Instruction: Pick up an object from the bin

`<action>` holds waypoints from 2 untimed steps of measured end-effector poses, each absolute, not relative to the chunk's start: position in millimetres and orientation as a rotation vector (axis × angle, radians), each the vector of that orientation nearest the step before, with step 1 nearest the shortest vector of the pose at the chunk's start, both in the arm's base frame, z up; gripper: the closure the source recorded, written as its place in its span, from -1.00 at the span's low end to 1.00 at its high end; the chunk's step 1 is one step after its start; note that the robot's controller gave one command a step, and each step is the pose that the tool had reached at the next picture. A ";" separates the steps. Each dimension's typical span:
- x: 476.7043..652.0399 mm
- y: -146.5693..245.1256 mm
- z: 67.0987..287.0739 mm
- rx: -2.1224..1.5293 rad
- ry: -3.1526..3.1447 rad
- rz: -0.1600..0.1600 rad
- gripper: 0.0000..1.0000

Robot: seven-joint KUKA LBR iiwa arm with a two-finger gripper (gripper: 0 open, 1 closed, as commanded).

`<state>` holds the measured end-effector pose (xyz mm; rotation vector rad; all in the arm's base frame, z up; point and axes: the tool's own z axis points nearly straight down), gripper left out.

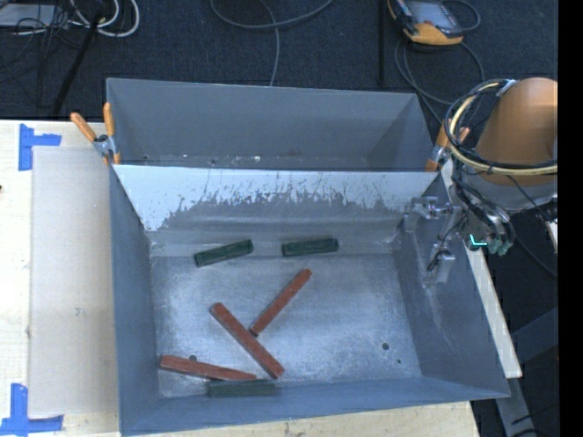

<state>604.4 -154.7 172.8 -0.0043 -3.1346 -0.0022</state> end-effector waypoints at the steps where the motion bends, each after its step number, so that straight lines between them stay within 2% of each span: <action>1: 615.6 -64.4 69.2 0.388 -3.122 -0.002 -1.00; 2: 619.8 5.6 101.5 0.545 -3.099 -0.005 -1.00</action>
Offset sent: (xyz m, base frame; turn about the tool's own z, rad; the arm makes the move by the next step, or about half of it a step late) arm 0.0101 0.0881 -0.1028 -0.2506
